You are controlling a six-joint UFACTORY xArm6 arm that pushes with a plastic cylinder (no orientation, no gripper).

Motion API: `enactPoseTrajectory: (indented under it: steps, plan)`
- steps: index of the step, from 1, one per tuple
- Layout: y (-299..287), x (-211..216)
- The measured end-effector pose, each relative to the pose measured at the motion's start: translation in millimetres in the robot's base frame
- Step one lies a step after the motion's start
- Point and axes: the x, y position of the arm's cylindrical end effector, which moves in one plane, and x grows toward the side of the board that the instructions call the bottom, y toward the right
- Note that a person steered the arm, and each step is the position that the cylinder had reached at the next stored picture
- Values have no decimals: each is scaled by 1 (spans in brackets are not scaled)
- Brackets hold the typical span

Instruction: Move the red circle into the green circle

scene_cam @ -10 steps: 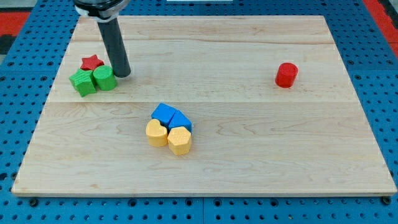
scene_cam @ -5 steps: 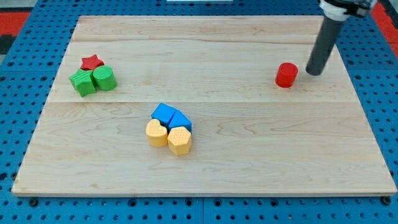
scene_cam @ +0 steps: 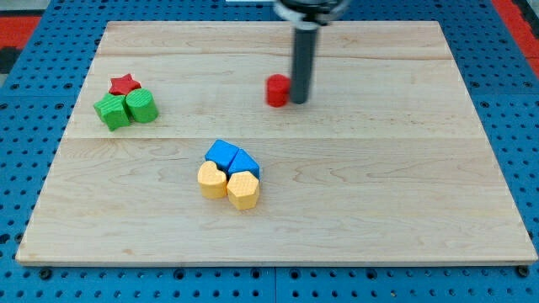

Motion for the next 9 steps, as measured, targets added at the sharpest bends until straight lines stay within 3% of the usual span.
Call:
enactPoseTrajectory:
  steps: [2,3,5,6,7,9]
  plan:
    - [22,-10]
    - [-23,-10]
    - [-27,-35]
    - [-63,-35]
    - [-136,-33]
    - [-137,-31]
